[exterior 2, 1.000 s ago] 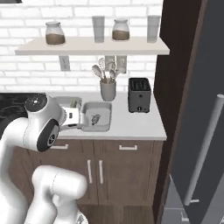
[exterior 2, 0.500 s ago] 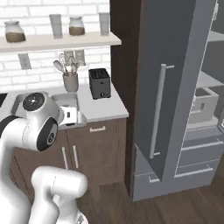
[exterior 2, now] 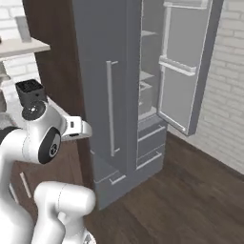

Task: Place one tomato and one fish in each tupperware on the nearby counter, to pack two identical lunches.

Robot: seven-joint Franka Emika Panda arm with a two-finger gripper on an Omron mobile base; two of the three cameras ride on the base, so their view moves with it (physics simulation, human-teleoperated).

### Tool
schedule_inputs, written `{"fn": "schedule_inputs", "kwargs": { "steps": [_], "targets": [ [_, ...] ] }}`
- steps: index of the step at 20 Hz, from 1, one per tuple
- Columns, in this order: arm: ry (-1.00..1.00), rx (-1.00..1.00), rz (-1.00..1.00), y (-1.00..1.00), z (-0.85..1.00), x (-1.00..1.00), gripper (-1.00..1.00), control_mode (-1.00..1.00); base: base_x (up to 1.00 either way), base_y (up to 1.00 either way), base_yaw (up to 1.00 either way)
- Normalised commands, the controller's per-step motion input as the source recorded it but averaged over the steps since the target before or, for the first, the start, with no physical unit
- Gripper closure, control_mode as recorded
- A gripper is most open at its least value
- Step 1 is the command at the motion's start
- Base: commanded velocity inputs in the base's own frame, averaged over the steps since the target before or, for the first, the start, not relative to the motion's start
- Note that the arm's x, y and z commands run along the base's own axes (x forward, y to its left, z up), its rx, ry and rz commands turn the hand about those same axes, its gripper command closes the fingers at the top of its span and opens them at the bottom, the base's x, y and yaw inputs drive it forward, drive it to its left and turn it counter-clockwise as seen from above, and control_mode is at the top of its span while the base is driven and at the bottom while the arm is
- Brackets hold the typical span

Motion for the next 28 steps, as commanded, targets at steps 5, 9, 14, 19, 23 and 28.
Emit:
{"fn": "schedule_inputs", "kwargs": {
  "steps": [5, 9, 14, 19, 23, 28],
  "targets": [
    [0.0, 0.0, 0.0, 0.0, 0.0, 0.0, -1.0, 1.0, 0.55, -0.13, -0.77],
    [0.0, 0.0, 0.0, 0.0, 0.0, 0.0, -1.0, 1.0, 0.63, -0.36, -0.72],
    [0.0, 0.0, 0.0, 0.0, 0.0, 0.0, -1.0, 1.0, 0.89, -0.36, -0.6],
    [0.0, 0.0, 0.0, 0.0, 0.0, 0.0, -1.0, 1.0, 1.0, 0.03, -0.11],
    [0.0, 0.0, 0.0, 0.0, 0.0, 0.0, -1.0, 1.0, 1.0, -0.01, 0.41],
    [0.0, 0.0, 0.0, 0.0, 0.0, 0.0, -1.0, 1.0, 0.5, -0.24, 0.74]
  ]
}}
